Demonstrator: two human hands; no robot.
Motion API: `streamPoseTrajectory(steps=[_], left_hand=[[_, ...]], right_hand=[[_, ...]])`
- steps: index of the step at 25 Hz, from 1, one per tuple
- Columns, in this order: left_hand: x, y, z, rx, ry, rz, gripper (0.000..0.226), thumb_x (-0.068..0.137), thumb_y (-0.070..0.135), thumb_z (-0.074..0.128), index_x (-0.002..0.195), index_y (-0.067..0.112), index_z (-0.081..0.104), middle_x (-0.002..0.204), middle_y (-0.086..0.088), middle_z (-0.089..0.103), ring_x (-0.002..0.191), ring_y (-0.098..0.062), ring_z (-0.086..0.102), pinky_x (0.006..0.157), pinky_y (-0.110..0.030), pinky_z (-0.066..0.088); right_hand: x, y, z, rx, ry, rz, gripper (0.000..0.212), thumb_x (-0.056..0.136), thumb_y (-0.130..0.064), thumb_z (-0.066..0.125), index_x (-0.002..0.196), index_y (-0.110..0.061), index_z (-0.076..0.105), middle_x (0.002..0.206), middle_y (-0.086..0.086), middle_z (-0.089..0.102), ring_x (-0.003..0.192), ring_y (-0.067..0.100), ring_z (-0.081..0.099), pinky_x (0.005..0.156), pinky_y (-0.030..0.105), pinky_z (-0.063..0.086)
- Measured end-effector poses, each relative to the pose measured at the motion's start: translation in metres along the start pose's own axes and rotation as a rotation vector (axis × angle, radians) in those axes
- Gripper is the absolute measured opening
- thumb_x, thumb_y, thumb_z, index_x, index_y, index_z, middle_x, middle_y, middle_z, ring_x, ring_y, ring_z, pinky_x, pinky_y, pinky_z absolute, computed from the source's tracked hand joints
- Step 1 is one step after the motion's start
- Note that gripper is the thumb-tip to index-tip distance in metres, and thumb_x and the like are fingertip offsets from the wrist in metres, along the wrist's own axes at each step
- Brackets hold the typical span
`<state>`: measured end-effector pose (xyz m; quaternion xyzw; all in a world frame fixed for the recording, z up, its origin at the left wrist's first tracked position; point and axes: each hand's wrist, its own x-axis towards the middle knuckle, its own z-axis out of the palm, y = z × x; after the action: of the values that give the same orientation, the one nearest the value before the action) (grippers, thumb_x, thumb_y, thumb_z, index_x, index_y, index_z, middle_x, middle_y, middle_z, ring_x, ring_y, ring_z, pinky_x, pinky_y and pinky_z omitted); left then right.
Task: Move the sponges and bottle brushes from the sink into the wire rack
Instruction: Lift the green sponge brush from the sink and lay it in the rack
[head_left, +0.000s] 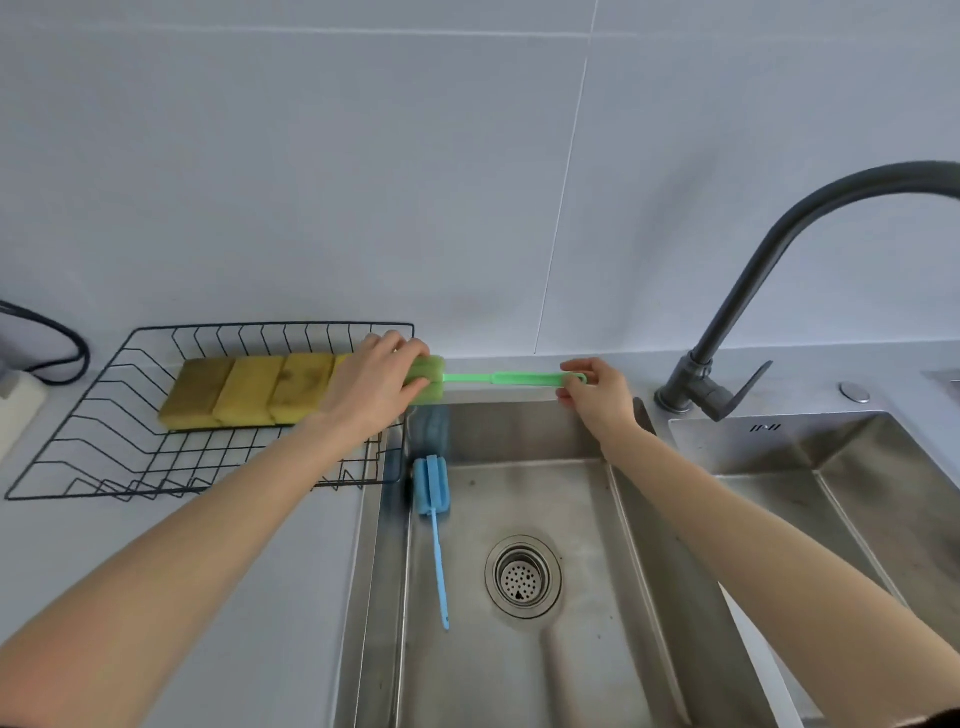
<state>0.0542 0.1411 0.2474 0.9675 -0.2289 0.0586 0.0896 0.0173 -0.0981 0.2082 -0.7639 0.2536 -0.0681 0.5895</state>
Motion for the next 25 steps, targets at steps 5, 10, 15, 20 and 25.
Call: streamPoseTrajectory(steps=[5, 10, 15, 20, 25], left_hand=[[-0.011, -0.036, -0.007, -0.091, -0.007, -0.14, 0.038, 0.088, 0.022, 0.056, 0.124, 0.014, 0.048, 0.124, -0.011, 0.051, 0.118, -0.028, 0.044, 0.085, -0.04, 0.048], [-0.025, -0.068, 0.005, -0.115, -0.089, -0.254, 0.04, 0.086, 0.023, 0.058, 0.123, 0.013, 0.049, 0.125, -0.009, 0.053, 0.114, -0.026, 0.051, 0.089, -0.039, 0.048], [-0.032, -0.086, 0.028, -0.079, -0.164, -0.305, 0.038, 0.086, 0.031, 0.059, 0.12, 0.017, 0.05, 0.121, -0.004, 0.057, 0.114, -0.024, 0.048, 0.083, -0.034, 0.046], [-0.03, -0.094, 0.052, -0.112, -0.189, -0.339, 0.039, 0.086, 0.03, 0.059, 0.12, 0.016, 0.049, 0.121, -0.005, 0.056, 0.111, -0.024, 0.049, 0.082, -0.034, 0.047], [-0.025, -0.094, 0.067, -0.123, -0.163, -0.347, 0.04, 0.085, 0.028, 0.06, 0.121, 0.014, 0.049, 0.124, -0.006, 0.054, 0.112, -0.025, 0.049, 0.085, -0.037, 0.048]], right_hand=[[-0.006, -0.031, 0.035, 0.158, -0.072, 0.003, 0.02, 0.092, -0.003, 0.047, 0.109, -0.004, 0.058, 0.073, 0.0, 0.058, 0.064, 0.009, 0.061, 0.089, 0.033, 0.054], [-0.013, -0.04, 0.063, 0.043, -0.101, -0.099, 0.02, 0.093, -0.005, 0.045, 0.106, -0.006, 0.062, 0.09, 0.007, 0.062, 0.077, 0.018, 0.063, 0.084, 0.033, 0.053], [-0.01, -0.033, 0.084, -0.025, -0.139, -0.104, 0.022, 0.092, -0.003, 0.047, 0.108, -0.006, 0.063, 0.094, 0.006, 0.062, 0.079, 0.019, 0.064, 0.062, 0.008, 0.052], [-0.004, -0.027, 0.097, -0.061, -0.138, -0.094, 0.022, 0.093, -0.001, 0.047, 0.109, -0.003, 0.062, 0.095, 0.007, 0.061, 0.082, 0.019, 0.063, 0.074, 0.02, 0.054], [0.003, -0.018, 0.101, -0.084, -0.137, -0.058, 0.023, 0.092, 0.0, 0.046, 0.11, -0.003, 0.061, 0.089, 0.004, 0.059, 0.083, 0.021, 0.062, 0.09, 0.034, 0.054]])
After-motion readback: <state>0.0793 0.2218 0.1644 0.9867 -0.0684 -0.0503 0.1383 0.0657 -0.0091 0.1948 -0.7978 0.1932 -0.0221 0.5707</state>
